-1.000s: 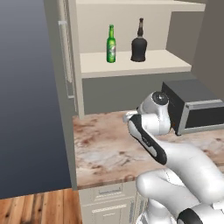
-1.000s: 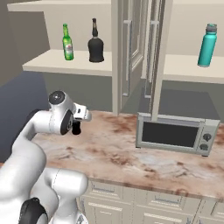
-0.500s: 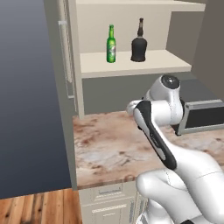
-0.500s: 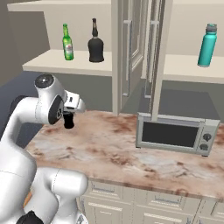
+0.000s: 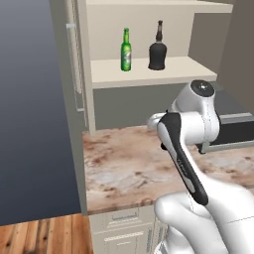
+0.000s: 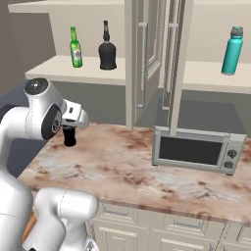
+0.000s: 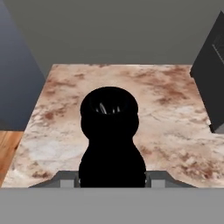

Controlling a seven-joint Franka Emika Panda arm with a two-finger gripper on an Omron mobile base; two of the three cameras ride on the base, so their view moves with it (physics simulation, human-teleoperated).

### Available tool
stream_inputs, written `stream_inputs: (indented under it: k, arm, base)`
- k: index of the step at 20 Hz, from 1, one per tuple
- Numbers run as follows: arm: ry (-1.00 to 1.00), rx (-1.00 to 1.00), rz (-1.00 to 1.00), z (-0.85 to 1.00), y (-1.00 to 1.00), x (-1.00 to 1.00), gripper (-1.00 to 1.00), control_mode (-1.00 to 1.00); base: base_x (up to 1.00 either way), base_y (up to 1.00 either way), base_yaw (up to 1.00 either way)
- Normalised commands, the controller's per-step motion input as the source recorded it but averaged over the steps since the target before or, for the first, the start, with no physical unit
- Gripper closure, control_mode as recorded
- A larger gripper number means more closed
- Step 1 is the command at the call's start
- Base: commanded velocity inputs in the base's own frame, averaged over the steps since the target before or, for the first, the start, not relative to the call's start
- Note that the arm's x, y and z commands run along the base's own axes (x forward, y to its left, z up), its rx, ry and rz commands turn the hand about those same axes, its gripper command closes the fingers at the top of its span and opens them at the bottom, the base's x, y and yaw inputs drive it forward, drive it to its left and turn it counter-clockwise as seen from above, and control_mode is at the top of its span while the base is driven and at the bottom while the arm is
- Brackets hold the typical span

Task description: Sort all alcoholic drinks to one cabinet, and non-alcoholic drinks to the other.

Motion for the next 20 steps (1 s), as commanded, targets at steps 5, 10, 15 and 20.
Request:
stream_inputs:
  k: [5,10,15,20]
  arm:
    - [0.00,0.00,0.00,0.00,0.00,-0.25,1.00,-1.00]
    - [0.00,0.00,0.00,0.00,0.00,-0.22,1.00,-1.00]
    - [0.00,0.00,0.00,0.00,0.00,0.00,1.00,1.00]
    - [0.00,0.00,0.00,0.00,0.00,0.00,1.00,1.00]
  base:
    - [0.00,0.00,0.00]
    - [0.00,0.00,0.00]
    - [-0.90,0.00,0.00]
    - [-0.95,-0.15,0.00]
